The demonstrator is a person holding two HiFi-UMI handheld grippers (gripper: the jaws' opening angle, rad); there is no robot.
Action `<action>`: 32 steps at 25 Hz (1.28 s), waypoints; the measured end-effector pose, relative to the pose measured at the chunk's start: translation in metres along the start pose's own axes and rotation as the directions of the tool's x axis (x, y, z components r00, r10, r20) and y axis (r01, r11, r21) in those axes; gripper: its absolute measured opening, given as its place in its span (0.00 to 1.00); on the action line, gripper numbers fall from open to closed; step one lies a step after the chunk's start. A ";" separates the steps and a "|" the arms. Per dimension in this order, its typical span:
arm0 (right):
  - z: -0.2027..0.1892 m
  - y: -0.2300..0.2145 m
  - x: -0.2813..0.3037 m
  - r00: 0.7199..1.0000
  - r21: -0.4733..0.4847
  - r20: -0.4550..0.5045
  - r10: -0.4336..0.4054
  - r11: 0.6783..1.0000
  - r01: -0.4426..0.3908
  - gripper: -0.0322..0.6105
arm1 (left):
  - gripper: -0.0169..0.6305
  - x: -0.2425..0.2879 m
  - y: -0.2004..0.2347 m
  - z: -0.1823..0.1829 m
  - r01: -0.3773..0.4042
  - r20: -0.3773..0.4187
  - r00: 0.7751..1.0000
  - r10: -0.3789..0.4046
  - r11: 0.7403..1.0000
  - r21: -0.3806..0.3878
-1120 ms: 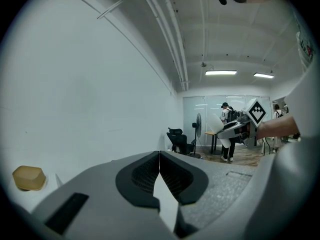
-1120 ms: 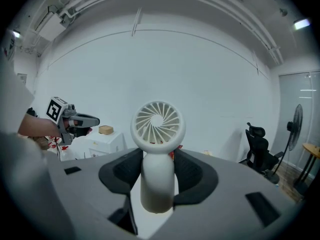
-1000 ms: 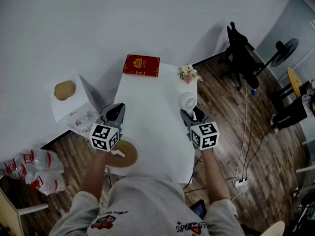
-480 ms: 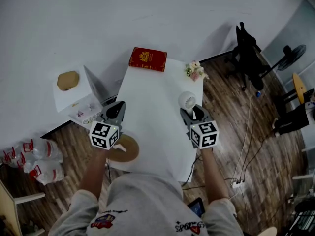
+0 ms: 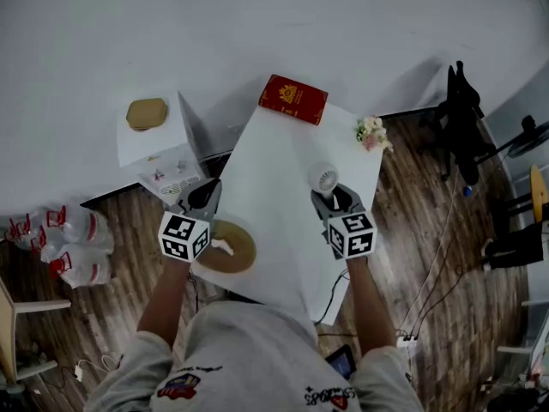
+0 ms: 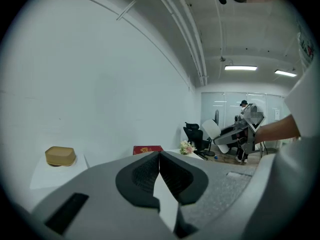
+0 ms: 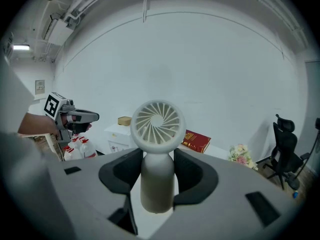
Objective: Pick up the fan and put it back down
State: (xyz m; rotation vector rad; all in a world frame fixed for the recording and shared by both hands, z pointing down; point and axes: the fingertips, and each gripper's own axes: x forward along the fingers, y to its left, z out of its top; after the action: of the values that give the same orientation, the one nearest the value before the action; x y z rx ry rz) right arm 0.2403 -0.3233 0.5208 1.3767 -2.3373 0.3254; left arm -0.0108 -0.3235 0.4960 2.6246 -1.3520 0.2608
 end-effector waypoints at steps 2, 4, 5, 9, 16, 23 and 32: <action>-0.003 0.011 0.017 0.999 -0.010 -0.016 0.028 1.000 -0.028 0.35 | 0.03 -0.011 0.013 -0.007 -0.032 -0.007 0.999 0.032 0.999 -0.010; -0.006 0.021 0.035 0.998 -0.023 -0.038 0.055 0.998 -0.056 0.35 | 0.03 -0.024 0.025 -0.016 -0.066 -0.016 0.998 0.065 0.998 -0.023; -0.008 0.026 0.044 0.996 -0.027 -0.051 0.070 0.997 -0.071 0.35 | 0.03 -0.030 0.031 -0.020 -0.082 -0.021 0.996 0.081 0.996 -0.028; -0.015 0.052 0.085 0.983 -0.063 -0.115 0.144 0.986 -0.152 0.35 | 0.03 -0.057 0.056 -0.041 -0.159 -0.052 0.986 0.156 0.986 -0.050; -0.053 0.088 0.162 0.932 -0.090 -0.272 0.239 0.958 -0.272 0.35 | 0.03 -0.109 0.102 -0.072 -0.306 -0.098 0.950 0.297 0.946 -0.102; -0.098 0.118 0.227 0.855 -0.135 -0.445 0.267 0.924 -0.359 0.35 | 0.03 -0.159 0.127 -0.105 -0.423 -0.162 0.902 0.400 0.894 -0.147; -0.151 0.143 0.279 0.773 -0.171 -0.585 0.244 0.895 -0.412 0.35 | 0.03 -0.218 0.144 -0.133 -0.541 -0.215 0.836 0.504 0.824 -0.169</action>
State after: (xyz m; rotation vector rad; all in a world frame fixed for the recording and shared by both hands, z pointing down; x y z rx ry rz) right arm 0.0295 -0.4117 0.7835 0.6053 -2.0117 0.3987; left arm -0.2634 -0.2029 0.5848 1.9543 -1.8970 0.3585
